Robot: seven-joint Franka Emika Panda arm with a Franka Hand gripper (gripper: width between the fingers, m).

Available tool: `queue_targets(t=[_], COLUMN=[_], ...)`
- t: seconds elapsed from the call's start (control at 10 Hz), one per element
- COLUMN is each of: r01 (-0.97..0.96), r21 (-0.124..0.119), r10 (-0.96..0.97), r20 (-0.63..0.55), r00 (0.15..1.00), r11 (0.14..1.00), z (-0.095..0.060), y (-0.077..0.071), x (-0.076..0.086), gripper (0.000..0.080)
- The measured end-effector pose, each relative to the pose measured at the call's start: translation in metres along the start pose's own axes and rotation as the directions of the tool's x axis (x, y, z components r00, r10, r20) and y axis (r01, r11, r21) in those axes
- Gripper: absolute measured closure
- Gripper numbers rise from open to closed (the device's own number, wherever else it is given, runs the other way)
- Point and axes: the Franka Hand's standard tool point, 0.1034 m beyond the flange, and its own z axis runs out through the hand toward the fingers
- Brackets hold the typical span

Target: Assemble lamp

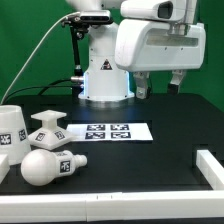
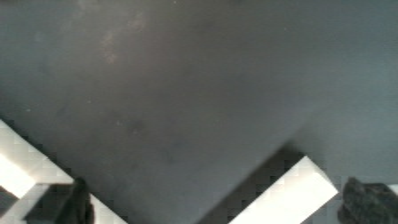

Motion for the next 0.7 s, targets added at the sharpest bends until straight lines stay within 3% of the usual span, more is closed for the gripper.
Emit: queue_targets(t=[0.7], r01=[-0.005], r21=[0.002], r10=[0.005], r20=[0.001], r00=[1.000], r11=[1.000], z=[0.0006], y=[-0.0008], x=[0.0000], gripper=[0.0100])
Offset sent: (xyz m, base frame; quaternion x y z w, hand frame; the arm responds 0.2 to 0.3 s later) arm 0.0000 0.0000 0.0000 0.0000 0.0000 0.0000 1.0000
